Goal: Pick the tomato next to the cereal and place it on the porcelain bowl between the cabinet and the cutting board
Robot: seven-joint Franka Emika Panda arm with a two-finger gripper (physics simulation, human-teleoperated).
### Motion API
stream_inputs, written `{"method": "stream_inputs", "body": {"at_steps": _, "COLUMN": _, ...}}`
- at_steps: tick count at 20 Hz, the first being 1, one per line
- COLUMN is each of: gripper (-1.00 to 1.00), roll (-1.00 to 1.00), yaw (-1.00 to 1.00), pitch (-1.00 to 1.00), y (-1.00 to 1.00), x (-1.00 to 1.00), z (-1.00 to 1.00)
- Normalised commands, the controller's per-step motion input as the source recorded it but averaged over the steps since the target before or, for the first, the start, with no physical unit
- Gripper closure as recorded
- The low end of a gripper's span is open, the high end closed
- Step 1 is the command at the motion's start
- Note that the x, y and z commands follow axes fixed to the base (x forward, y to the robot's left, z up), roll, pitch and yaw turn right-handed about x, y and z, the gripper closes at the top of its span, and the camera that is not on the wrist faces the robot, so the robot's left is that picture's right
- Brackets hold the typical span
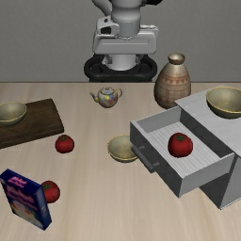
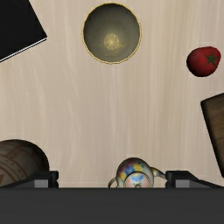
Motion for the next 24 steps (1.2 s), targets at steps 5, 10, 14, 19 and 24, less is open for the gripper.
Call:
{"method": "stream_inputs", "body": {"at_steps": 5, "gripper": -1.0, "roll": 0.0, "yaw": 0.0, "pitch": 0.0, "y": 0.0, "x": 1.0, "z": 0.0}}
{"method": "stream_inputs", "body": {"at_steps": 10, "gripper": -1.0, "roll": 0.0, "yaw": 0.0, "pitch": 0.0, "y": 0.0, "x": 1.0, "z": 0.0}}
{"method": "stream_inputs", "body": {"at_steps": 14, "gripper": -1.0, "roll": 0.0, "yaw": 0.0, "pitch": 0.0, "y": 0.0, "x": 1.0, "z": 0.0}}
{"method": "stream_inputs", "body": {"at_steps": 19, "gripper": -1.0, "roll": 0.0, "yaw": 0.0, "pitch": 0.0, "y": -0.2, "x": 0.8, "z": 0.0}}
{"method": "stream_inputs", "body": {"at_steps": 24, "gripper": -1.0, "roll": 0.0, "yaw": 0.0, "pitch": 0.0, "y": -1.0, "x": 0.0, "z": 0.0}}
